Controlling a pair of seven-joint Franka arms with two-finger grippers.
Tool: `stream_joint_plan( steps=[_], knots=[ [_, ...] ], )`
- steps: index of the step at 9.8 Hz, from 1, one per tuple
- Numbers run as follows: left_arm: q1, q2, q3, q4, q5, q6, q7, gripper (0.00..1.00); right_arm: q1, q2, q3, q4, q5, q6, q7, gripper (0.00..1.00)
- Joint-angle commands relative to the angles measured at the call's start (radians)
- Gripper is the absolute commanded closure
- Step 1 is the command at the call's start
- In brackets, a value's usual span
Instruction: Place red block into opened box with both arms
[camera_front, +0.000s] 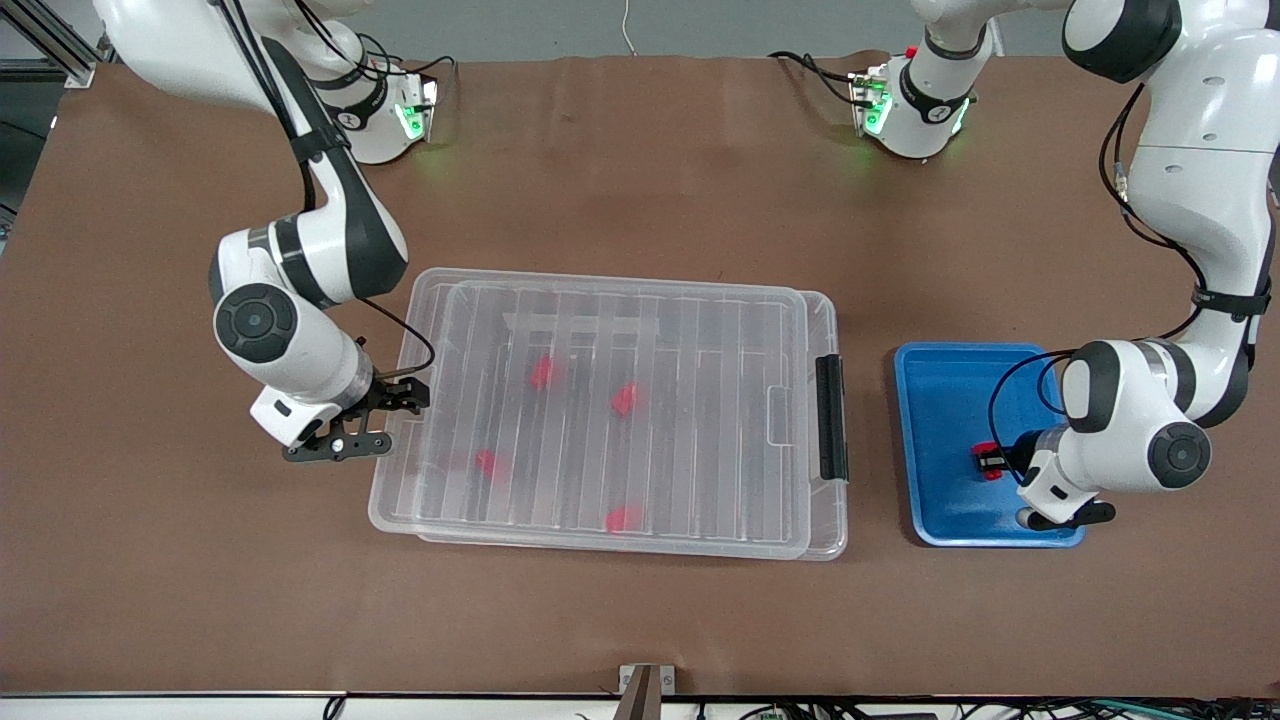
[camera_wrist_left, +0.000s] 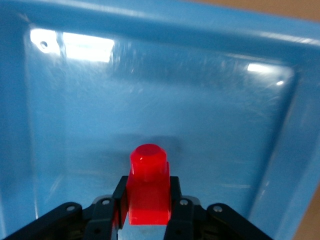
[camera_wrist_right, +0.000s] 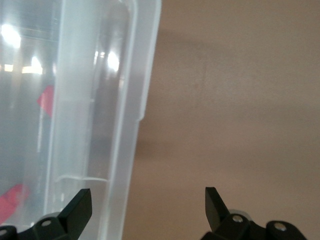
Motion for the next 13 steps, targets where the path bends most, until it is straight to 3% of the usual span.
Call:
stream_joint_plan(
  steps=[1, 4, 6, 8, 10, 13],
  knots=[
    [-0.029, -0.131, -0.026, -0.021, 0.022, -0.071, -0.040, 1.00, -0.042, -0.011, 0.000, -0.009, -0.031, -0.019, -0.014, 0.00],
    [-0.164, -0.275, -0.037, -0.012, 0.016, -0.132, -0.199, 1.00, -0.132, -0.018, -0.002, -0.006, -0.037, -0.061, -0.108, 0.00],
    [-0.251, -0.292, -0.073, 0.006, 0.010, -0.162, -0.366, 1.00, -0.213, -0.028, -0.003, -0.004, -0.049, -0.081, -0.161, 0.00],
    [-0.360, -0.283, -0.083, 0.006, 0.015, -0.169, -0.544, 1.00, -0.264, -0.029, -0.005, 0.004, -0.049, -0.095, -0.204, 0.00],
    [-0.468, -0.227, -0.083, 0.066, 0.016, -0.163, -0.665, 1.00, -0.269, -0.031, -0.003, 0.040, -0.049, -0.120, -0.201, 0.00],
    [-0.546, -0.135, -0.072, 0.065, 0.047, -0.082, -0.690, 1.00, -0.263, -0.119, 0.004, 0.265, -0.034, -0.306, -0.192, 0.00]
  ],
)
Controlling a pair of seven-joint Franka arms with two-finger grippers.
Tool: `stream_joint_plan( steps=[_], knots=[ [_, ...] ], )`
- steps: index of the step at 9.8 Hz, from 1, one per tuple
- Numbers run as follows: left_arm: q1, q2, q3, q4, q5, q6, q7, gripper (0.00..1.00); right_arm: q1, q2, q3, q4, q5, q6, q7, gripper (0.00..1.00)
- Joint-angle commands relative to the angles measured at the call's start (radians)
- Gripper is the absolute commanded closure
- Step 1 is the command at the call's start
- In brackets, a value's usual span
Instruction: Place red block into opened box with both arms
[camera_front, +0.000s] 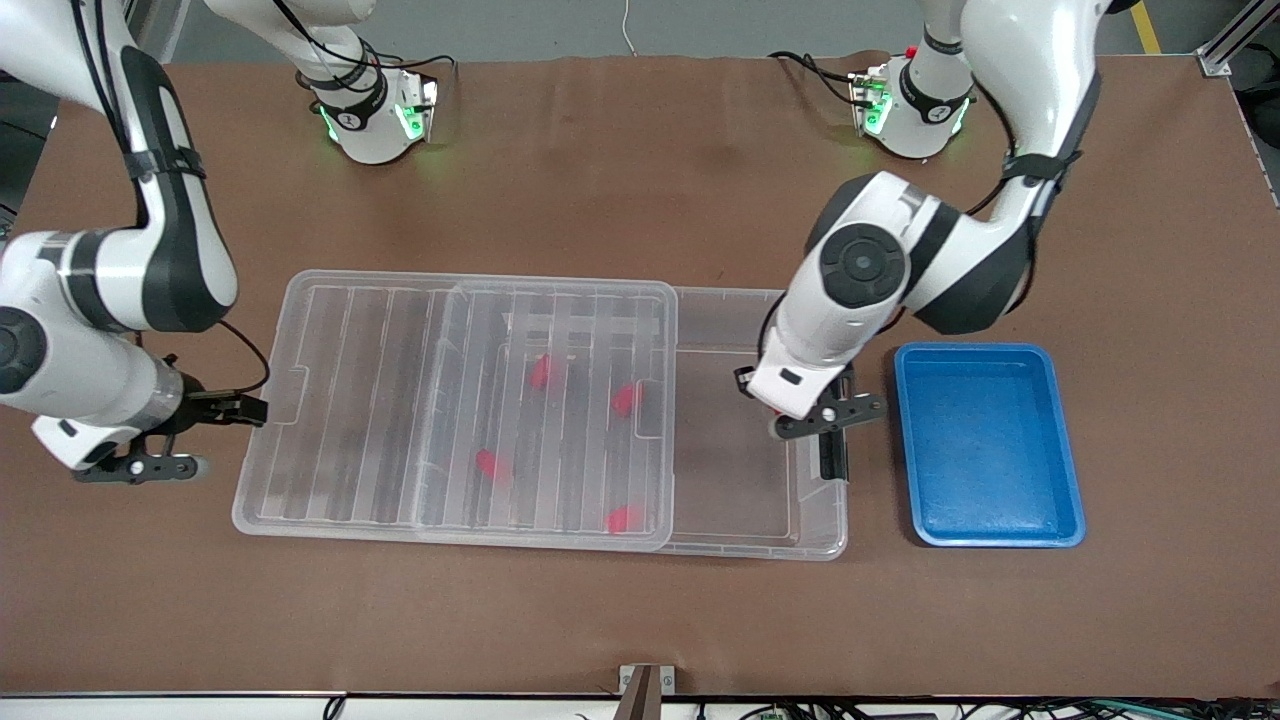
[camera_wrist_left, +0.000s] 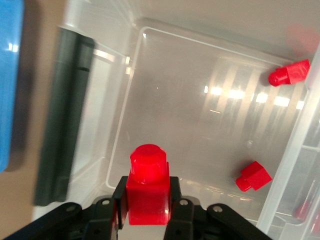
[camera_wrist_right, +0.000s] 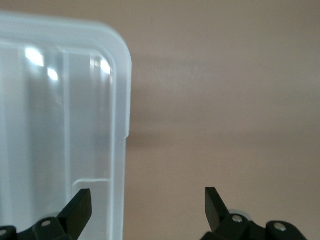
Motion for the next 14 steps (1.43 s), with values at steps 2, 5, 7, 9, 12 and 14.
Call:
stream_joint_plan(
  steps=[2, 5, 7, 9, 12, 14],
  knots=[
    [-0.028, 0.148, 0.007, 0.017, 0.109, 0.067, -0.015, 0.99, -0.071, -0.229, 0.006, 0.125, 0.139, -0.266, -0.005, 0.00],
    [-0.030, 0.235, 0.007, 0.014, 0.146, 0.149, 0.041, 0.93, -0.079, -0.358, -0.054, 0.119, 0.195, -0.447, -0.015, 0.00],
    [-0.028, 0.277, 0.005, 0.015, 0.141, 0.167, 0.094, 0.88, -0.023, -0.367, -0.130, 0.056, 0.223, -0.417, -0.024, 0.00],
    [-0.019, 0.307, 0.007, 0.015, 0.141, 0.202, 0.193, 0.85, -0.010, -0.364, -0.151, 0.030, 0.223, -0.381, -0.027, 0.00],
    [-0.016, 0.309, 0.007, 0.017, 0.141, 0.214, 0.203, 0.10, -0.059, -0.367, -0.062, 0.034, 0.203, -0.387, -0.041, 0.00],
    [-0.007, 0.263, 0.005, 0.021, 0.138, 0.210, 0.197, 0.00, -0.042, -0.369, -0.062, 0.036, 0.165, -0.394, -0.041, 0.00]
  ],
)
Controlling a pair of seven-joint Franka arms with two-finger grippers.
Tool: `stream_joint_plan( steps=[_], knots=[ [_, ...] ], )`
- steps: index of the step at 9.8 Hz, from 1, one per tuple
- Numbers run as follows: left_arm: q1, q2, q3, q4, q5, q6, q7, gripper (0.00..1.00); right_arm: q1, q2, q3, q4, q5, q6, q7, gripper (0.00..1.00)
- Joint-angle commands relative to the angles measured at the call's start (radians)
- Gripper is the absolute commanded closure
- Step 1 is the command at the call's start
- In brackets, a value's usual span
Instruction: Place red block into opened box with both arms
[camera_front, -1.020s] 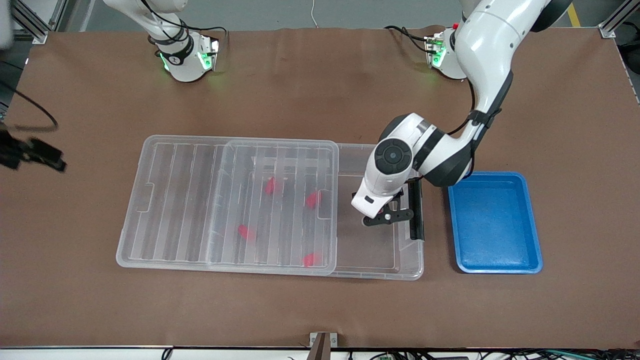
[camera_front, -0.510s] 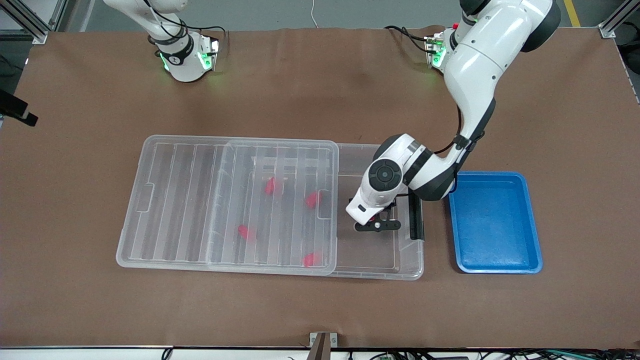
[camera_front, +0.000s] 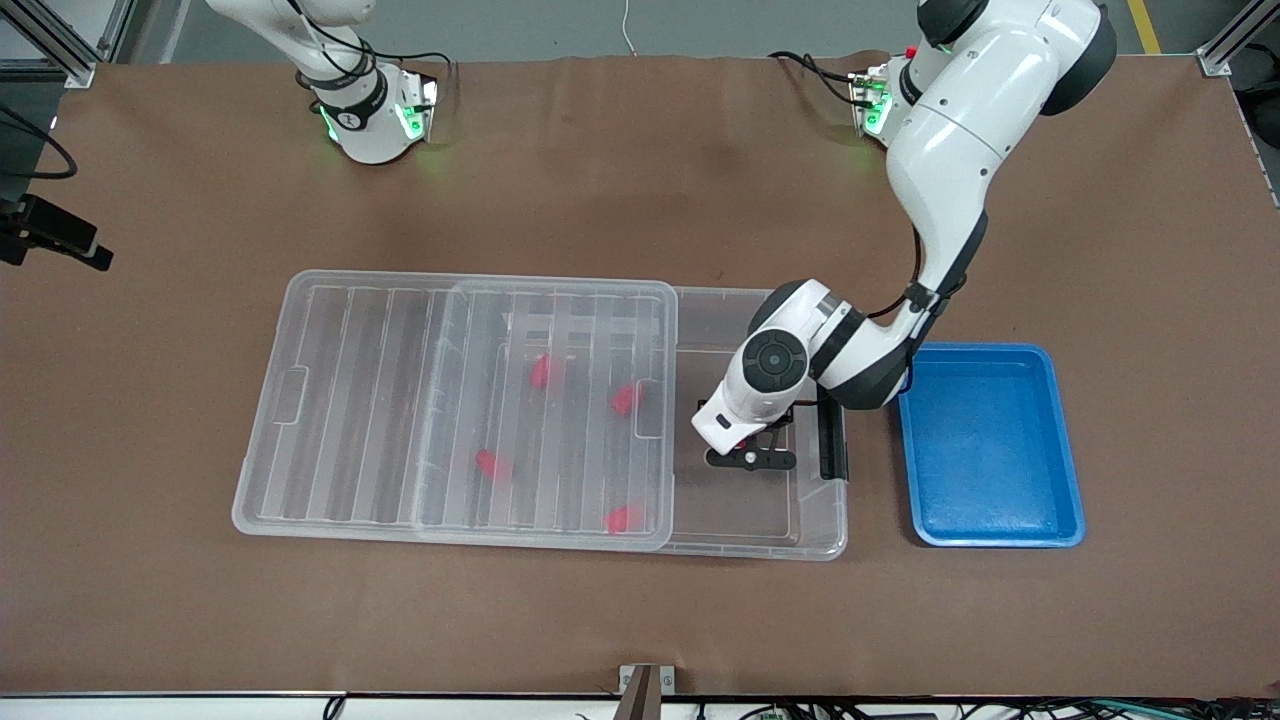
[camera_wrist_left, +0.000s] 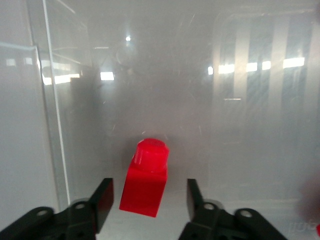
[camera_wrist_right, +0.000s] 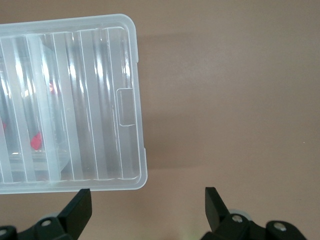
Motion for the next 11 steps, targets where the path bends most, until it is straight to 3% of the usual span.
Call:
stream_joint_plan(
  steps=[1, 6, 11],
  knots=[
    [0.007, -0.056, -0.001, -0.007, 0.006, -0.009, -0.015, 0.00, 0.000, -0.020, 0.008, -0.011, -0.023, -0.001, -0.010, 0.00],
    [0.023, -0.263, 0.000, -0.001, 0.005, -0.182, -0.008, 0.00, 0.003, -0.018, -0.004, -0.011, -0.023, -0.002, -0.008, 0.00],
    [0.185, -0.533, -0.006, 0.001, 0.001, -0.398, 0.027, 0.00, 0.000, -0.015, -0.005, -0.014, -0.023, -0.001, -0.011, 0.00]
  ],
)
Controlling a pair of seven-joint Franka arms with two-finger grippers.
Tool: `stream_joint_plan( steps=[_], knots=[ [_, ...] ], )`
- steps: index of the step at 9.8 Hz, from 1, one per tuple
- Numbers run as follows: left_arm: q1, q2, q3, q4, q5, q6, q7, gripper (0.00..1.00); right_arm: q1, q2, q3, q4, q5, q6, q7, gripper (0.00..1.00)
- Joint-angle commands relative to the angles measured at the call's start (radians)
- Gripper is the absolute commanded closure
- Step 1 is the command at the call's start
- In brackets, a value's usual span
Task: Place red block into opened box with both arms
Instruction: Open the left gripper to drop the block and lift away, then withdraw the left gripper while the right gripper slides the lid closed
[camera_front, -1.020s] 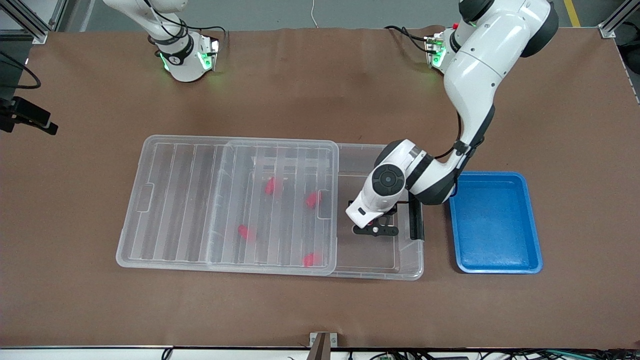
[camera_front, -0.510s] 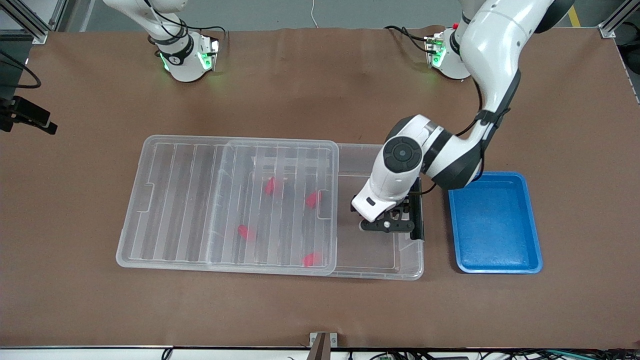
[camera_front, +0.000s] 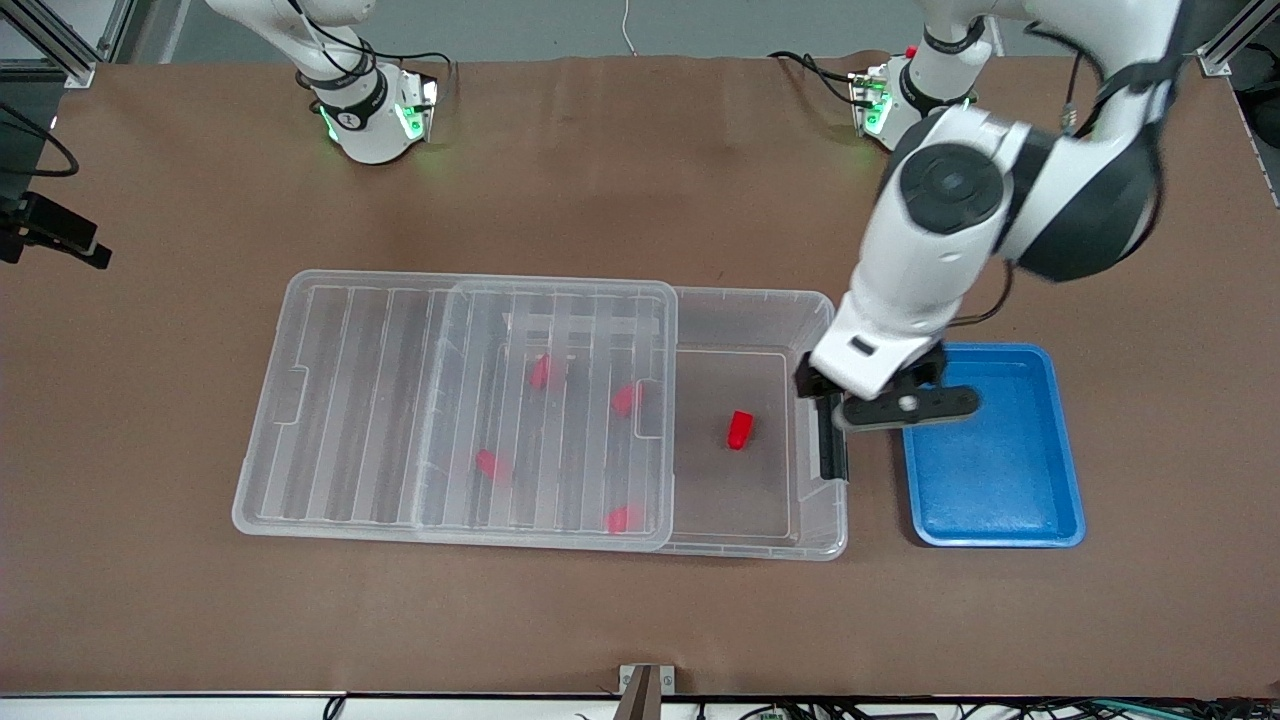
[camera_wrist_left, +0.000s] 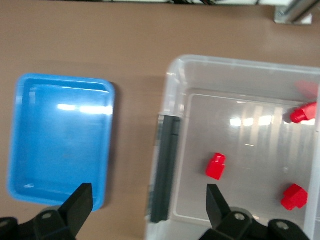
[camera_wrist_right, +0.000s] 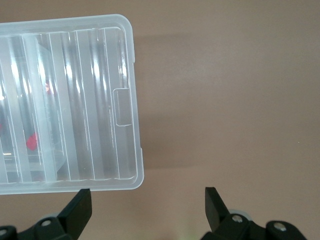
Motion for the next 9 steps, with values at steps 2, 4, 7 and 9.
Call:
stream_joint_plan(
  steps=[2, 4, 7, 9],
  knots=[
    [0.103, -0.136, -0.005, -0.043, -0.052, -0.063, 0.017, 0.00, -0.058, 0.017, -0.003, -0.029, -0.002, 0.015, -0.237, 0.77],
    [0.172, -0.196, 0.001, -0.043, -0.156, -0.123, 0.070, 0.00, -0.061, 0.098, -0.004, -0.148, 0.004, 0.179, -0.298, 1.00],
    [0.109, -0.275, 0.168, -0.057, -0.231, -0.219, 0.260, 0.00, -0.058, 0.158, -0.004, -0.341, 0.004, 0.444, -0.372, 1.00],
    [0.108, -0.323, 0.237, -0.095, -0.247, -0.256, 0.383, 0.00, -0.044, 0.187, -0.001, -0.421, 0.006, 0.563, -0.370, 1.00]
  ],
)
